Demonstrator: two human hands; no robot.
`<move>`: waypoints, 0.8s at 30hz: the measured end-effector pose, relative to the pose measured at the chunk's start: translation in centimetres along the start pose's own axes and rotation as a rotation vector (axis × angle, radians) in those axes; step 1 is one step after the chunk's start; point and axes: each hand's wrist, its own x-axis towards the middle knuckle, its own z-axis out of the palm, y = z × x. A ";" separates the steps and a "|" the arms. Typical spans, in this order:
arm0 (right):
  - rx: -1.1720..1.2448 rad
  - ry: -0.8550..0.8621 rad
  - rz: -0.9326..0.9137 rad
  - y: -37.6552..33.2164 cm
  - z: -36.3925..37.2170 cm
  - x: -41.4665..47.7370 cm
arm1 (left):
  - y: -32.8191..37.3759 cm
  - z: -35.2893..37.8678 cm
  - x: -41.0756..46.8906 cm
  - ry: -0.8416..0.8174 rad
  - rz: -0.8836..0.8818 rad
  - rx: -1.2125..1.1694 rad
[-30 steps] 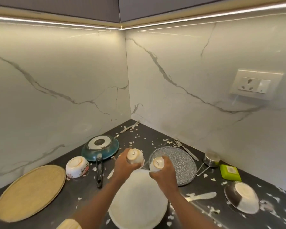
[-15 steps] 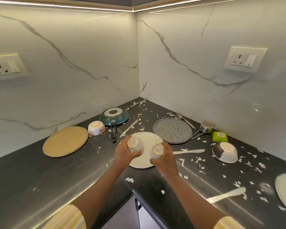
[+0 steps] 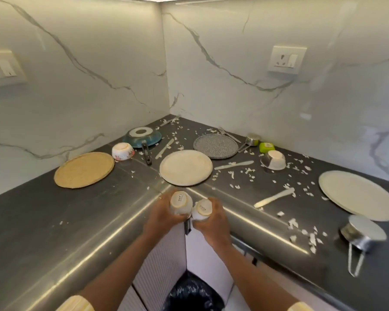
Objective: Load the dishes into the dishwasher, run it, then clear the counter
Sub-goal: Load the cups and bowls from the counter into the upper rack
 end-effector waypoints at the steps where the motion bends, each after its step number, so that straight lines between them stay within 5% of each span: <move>1: -0.004 0.004 0.022 0.6 -0.4 -1.8 | -0.3 0.6 -1.3 -0.028 -0.011 -0.021; 12: 0.008 0.082 0.309 8.7 -7.8 -18.4 | 1.6 9.8 -14.9 -0.260 -0.062 -0.042; 24: 0.010 0.398 0.668 20.4 -20.8 -32.3 | 7.7 26.7 -26.3 -0.638 0.006 -0.064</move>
